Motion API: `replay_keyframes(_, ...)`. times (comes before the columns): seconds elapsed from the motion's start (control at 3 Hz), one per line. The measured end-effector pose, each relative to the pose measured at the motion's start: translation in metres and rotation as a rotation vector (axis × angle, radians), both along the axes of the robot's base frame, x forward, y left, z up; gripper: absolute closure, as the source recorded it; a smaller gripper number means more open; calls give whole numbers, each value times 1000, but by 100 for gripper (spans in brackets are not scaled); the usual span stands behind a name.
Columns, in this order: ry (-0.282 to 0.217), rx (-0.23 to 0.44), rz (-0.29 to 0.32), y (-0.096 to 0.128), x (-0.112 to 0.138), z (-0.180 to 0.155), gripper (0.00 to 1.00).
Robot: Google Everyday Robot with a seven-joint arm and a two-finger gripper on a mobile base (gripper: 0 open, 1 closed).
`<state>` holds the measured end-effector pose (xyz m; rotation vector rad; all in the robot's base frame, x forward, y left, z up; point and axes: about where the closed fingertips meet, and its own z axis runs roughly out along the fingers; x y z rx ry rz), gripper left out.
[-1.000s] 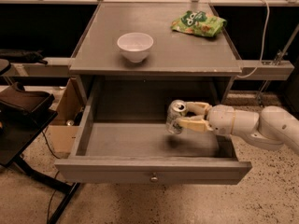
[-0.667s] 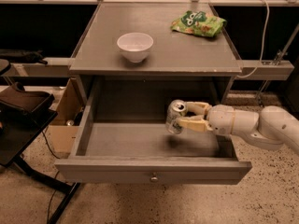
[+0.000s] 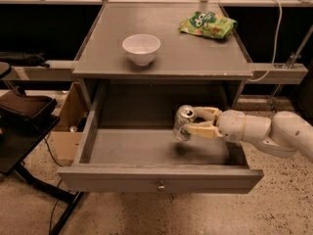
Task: Place 7up can into top drawer
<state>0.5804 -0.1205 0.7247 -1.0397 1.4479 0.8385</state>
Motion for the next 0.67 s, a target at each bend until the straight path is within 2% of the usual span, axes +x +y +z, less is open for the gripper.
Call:
replay_keyframes(0.33,0,0,0,0,0,0,5)
replay_keyframes(0.67,0,0,0,0,0,0,0)
